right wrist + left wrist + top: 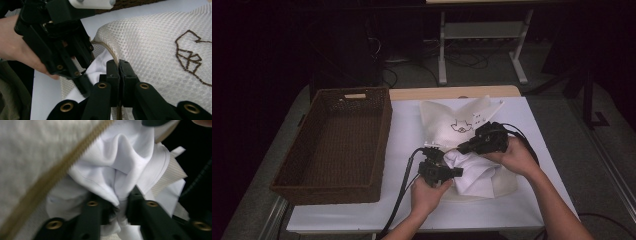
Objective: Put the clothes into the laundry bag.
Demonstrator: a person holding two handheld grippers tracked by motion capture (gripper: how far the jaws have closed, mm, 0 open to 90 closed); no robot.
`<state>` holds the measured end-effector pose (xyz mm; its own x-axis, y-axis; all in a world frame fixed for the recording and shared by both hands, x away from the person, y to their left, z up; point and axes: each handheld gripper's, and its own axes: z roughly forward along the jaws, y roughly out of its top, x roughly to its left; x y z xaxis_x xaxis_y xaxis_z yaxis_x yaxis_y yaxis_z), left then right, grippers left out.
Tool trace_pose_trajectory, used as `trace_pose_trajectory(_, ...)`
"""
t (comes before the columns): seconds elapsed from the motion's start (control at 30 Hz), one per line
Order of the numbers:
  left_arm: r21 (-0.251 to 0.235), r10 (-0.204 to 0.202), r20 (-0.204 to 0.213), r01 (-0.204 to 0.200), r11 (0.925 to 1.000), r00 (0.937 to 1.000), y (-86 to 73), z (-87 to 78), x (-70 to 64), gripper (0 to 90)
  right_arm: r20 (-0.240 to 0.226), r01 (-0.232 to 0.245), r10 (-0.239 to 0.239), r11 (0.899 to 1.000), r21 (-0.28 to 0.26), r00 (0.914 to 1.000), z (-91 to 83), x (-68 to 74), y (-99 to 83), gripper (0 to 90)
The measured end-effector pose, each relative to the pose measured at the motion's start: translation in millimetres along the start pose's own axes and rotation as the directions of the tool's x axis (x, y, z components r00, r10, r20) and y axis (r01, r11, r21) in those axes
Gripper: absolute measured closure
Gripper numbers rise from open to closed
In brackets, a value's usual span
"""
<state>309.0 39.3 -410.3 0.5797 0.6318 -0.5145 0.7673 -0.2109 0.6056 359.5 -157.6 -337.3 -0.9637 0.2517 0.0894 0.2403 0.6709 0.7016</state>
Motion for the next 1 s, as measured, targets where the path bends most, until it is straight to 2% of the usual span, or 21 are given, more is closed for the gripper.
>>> trace_pose_trajectory(0.1,-0.053,-0.032,-0.013,0.032,0.9981,0.9994,2.3,0.4,1.5,83.2,0.003,0.002,-0.002,1.000,-0.003,1.0000,-1.0,1.0,-0.1,86.5)
trace_pose_trajectory(0.17,-0.091,-0.036,-0.016,0.035,0.9953,0.9992,4.2,-0.4,-1.0,83.3,0.007,0.011,-0.010,1.000,-0.005,0.9999,-1.4,2.8,0.8,86.4)
trace_pose_trajectory(0.27,-0.112,-0.066,-0.005,0.065,0.9917,0.9978,7.2,0.7,-3.2,83.5,0.010,0.011,-0.011,1.000,-0.013,0.9999,-2.1,3.1,0.9,86.5)
trace_pose_trajectory(0.3,-0.125,-0.049,-0.027,0.045,0.9912,0.9984,8.8,0.7,-5.4,83.6,0.012,0.012,-0.012,1.000,-0.012,0.9999,-2.2,3.4,1.0,86.5)
trace_pose_trajectory(0.4,-0.152,-0.047,-0.037,0.041,0.9876,0.9982,12.1,-1.5,-6.1,83.6,0.008,0.012,-0.012,1.000,-0.026,0.9999,-5.2,4.8,1.4,86.7)
trace_pose_trajectory(0.43,-0.171,-0.048,-0.049,0.039,0.9844,0.9976,13.0,-2.7,-6.9,83.6,0.006,0.013,-0.013,0.999,-0.030,0.9999,-6.1,5.3,1.6,86.8)
trace_pose_trajectory(0.5,-0.231,-0.046,-0.080,0.026,0.9727,0.9957,13.4,-6.0,-8.7,83.6,-0.001,0.013,-0.013,0.999,-0.042,0.9999,-8.2,7.5,2.3,86.8)
trace_pose_trajectory(0.53,-0.239,-0.050,-0.082,0.029,0.9705,0.9954,14.7,-5.0,-7.1,83.6,-0.006,0.012,-0.012,0.998,-0.054,0.9999,-8.6,8.8,2.9,86.8)
trace_pose_trajectory(0.57,-0.234,-0.061,-0.080,0.041,0.9715,0.9949,16.4,-2.5,-3.6,83.6,-0.005,0.011,-0.011,0.999,-0.053,0.9999,-8.6,10.1,3.5,86.8)
trace_pose_trajectory(0.67,-0.212,-0.049,-0.104,0.026,0.9769,0.9934,17.8,0.1,0.6,83.3,0.008,0.012,-0.012,1.000,-0.016,0.9999,-4.4,10.8,3.9,86.7)
trace_pose_trajectory(0.77,-0.172,-0.041,-0.071,0.028,0.9848,0.9966,16.3,-2.6,3.4,79.8,0.004,0.003,-0.003,1.000,-0.007,1.0000,-0.3,8.7,3.0,86.5)
trace_pose_trajectory(0.83,-0.160,-0.045,-0.048,0.037,0.9864,0.9979,14.5,-5.5,3.2,70.1,-0.001,-0.005,0.005,1.000,-0.008,1.0000,2.3,7.0,2.4,86.3)
trace_pose_trajectory(0.87,-0.165,-0.037,-0.045,0.029,0.9859,0.9983,12.3,-8.0,2.0,65.0,-0.003,-0.012,0.012,1.000,-0.008,0.9999,3.2,5.7,2.0,86.3)
trace_pose_trajectory(0.93,-0.178,-0.027,-0.041,0.019,0.9839,0.9988,6.0,-12.3,-1.2,54.6,-0.009,-0.021,0.021,1.000,-0.014,0.9997,4.1,2.4,0.9,86.4)
trace_pose_trajectory(1.0,-0.165,-0.009,-0.055,0.000,0.9863,0.9985,0.0,-16.2,-2.3,48.9,-0.008,-0.026,0.026,0.999,-0.019,0.9996,3.4,0.9,0.0,86.4)
